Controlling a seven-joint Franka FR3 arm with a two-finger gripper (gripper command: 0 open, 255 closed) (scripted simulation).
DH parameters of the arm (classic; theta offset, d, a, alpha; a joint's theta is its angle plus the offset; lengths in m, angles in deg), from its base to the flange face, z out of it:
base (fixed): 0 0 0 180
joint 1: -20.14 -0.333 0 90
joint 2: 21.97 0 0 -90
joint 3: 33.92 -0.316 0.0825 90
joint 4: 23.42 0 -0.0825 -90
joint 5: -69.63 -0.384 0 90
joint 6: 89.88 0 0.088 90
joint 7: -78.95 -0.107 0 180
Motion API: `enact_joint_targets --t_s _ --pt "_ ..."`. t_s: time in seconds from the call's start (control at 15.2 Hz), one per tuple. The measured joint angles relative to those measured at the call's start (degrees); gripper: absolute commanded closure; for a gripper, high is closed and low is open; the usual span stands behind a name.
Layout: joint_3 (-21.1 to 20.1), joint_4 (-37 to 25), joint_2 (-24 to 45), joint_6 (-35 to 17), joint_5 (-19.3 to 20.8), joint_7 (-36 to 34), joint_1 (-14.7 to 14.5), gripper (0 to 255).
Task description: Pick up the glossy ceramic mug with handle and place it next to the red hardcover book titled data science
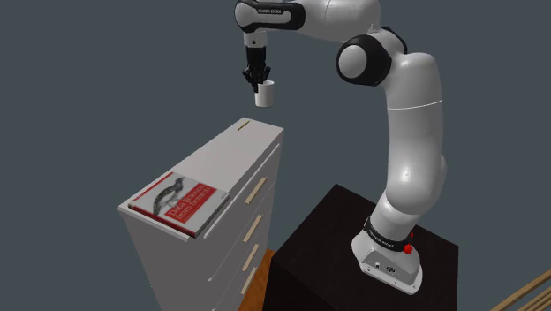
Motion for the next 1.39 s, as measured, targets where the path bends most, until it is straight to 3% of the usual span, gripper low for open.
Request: enact_joint_targets --t_s 0.59,1.19,1.39 --pt "-2.70 2.86 -2.53 0.18 0.52 -9.33 -7.00 255" --pt "-5.75 -2.26 0.75 2.47 0.71 -19.73 -14.58 255" --pt "-6.71 -7.37 3.58 4.87 0.81 -23.21 -17.28 255"
